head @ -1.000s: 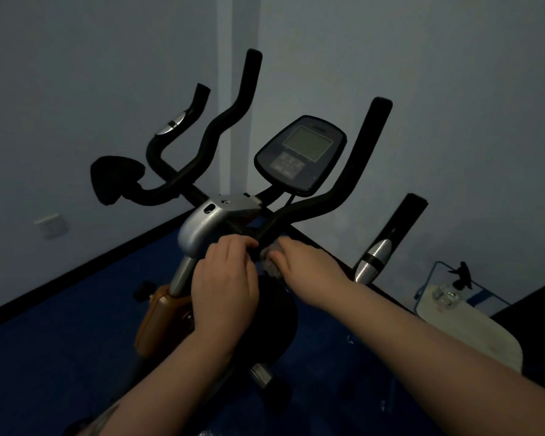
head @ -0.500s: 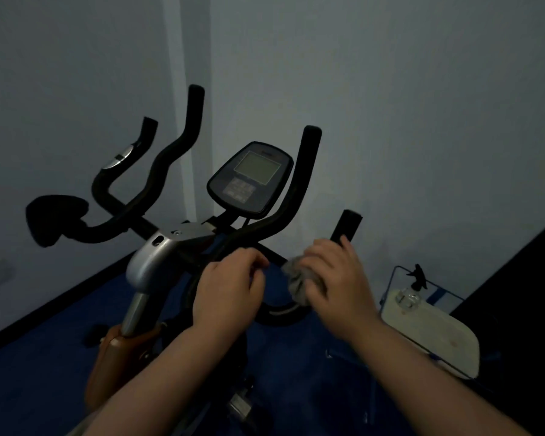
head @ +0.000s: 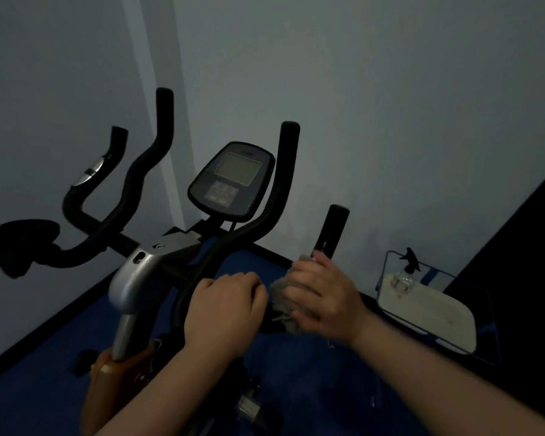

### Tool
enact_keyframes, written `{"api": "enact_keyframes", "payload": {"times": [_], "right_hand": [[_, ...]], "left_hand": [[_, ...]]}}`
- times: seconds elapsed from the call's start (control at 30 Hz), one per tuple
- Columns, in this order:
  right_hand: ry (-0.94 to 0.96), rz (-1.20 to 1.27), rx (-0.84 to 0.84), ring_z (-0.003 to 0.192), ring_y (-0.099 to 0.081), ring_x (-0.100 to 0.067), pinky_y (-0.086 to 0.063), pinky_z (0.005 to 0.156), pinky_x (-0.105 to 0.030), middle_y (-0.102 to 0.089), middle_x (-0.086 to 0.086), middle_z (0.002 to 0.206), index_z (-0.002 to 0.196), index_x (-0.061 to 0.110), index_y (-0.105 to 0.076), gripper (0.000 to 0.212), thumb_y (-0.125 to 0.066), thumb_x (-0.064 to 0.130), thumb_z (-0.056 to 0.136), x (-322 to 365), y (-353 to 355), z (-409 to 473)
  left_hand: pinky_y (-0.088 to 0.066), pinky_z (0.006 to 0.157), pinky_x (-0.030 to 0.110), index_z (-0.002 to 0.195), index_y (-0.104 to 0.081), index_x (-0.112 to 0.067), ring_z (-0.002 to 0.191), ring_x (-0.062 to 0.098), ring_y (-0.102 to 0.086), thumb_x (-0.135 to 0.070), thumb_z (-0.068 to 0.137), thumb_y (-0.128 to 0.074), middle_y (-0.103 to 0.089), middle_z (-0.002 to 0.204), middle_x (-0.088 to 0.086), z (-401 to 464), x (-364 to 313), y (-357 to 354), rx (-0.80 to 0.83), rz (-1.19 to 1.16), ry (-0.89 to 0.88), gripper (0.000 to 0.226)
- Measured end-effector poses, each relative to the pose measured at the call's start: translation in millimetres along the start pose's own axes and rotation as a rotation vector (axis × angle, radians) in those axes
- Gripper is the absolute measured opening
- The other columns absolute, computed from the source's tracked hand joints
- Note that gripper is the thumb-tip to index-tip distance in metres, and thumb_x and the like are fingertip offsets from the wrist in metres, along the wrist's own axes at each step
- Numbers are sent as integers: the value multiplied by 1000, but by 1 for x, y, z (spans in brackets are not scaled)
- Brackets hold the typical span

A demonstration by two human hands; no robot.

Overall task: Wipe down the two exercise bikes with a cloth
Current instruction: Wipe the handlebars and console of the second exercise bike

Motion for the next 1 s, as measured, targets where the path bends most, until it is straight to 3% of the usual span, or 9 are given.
{"api": "enact_keyframes", "payload": {"times": [0.13, 0.23, 0.3, 0.43, 0.5, 0.57, 0.7, 0.87, 1.0], "right_hand": [[126, -264, 102, 92, -67, -25, -34, 106, -45, -69, -7, 86, 88, 11, -73, 26, -53, 27, 90, -74, 31, 43], [-273, -142, -69, 106, -60, -23, -21, 113, -47, -67, -6, 91, 84, 11, -71, 24, -52, 23, 89, -54, 17, 28], [-353, -4, -169, 117, -52, -22, -20, 112, -49, -63, -6, 105, 95, 14, -67, 26, -46, 28, 91, -16, -6, -2], [125, -135, 81, 97, -59, -28, -32, 105, -44, -67, -11, 93, 98, 15, -63, 26, -48, 35, 92, -37, 5, 15], [228, -296, 136, 91, -63, -27, -32, 106, -43, -66, -7, 85, 91, 15, -68, 25, -50, 32, 90, -76, 25, 40], [103, -330, 50, 94, -64, -26, -27, 112, -41, -66, -6, 83, 83, 13, -69, 26, -50, 28, 89, -83, 24, 44], [-261, -45, -178, 108, -55, -27, -25, 111, -49, -67, -13, 95, 88, 8, -68, 30, -43, 23, 92, -31, -5, 4], [336, -220, 190, 75, -61, -27, -44, 99, -41, -63, -7, 74, 83, 12, -69, 34, -45, 35, 90, -69, 22, 47], [386, -232, 224, 61, -57, -25, -50, 62, -33, -59, -4, 66, 72, 13, -64, 31, -51, 36, 86, -82, 24, 63]], "left_hand": [[-35, 78, 30, 70, -50, -26, 69, 11, -53, -38, 94, -32, -56, 68, -7, 2, -2, 0, 29, 24, -22, 32], [-34, 76, 29, 65, -47, -26, 64, 11, -51, -39, 92, -33, -52, 62, -7, 2, -1, -1, 24, -7, -4, 33], [-36, 77, 31, 64, -43, -27, 65, 12, -52, -40, 91, -33, -49, 61, -6, 2, -2, 0, 6, 1, -7, 32], [-30, 73, 29, 67, -47, -29, 68, 10, -54, -40, 91, -38, -50, 63, -9, 0, -1, -1, 21, 13, -32, 28], [-29, 72, 28, 68, -48, -29, 69, 9, -55, -40, 90, -40, -52, 64, -9, 0, -2, 1, 3, 16, -29, 26], [-32, 73, 28, 68, -49, -30, 70, 9, -56, -40, 90, -42, -53, 65, -10, -1, -1, 1, 0, 13, -15, 25], [-35, 76, 28, 73, -52, -31, 70, 5, -55, -42, 90, -37, -56, 68, -11, 0, -1, -2, 19, 9, -14, 26], [-35, 82, 28, 79, -57, -30, 77, 8, -57, -40, 91, -39, -61, 77, -11, -1, -1, 0, 20, -10, -10, 24], [-35, 81, 27, 79, -57, -30, 78, 7, -58, -41, 91, -38, -60, 77, -11, -2, 0, 0, 15, -12, -5, 24]]}}
Point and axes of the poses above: each hand's wrist, its own z-axis towards the middle knuckle, its own y-axis out of the back of the hand, x = y × z, the point moved 5 cm from there along z, towards the middle knuckle
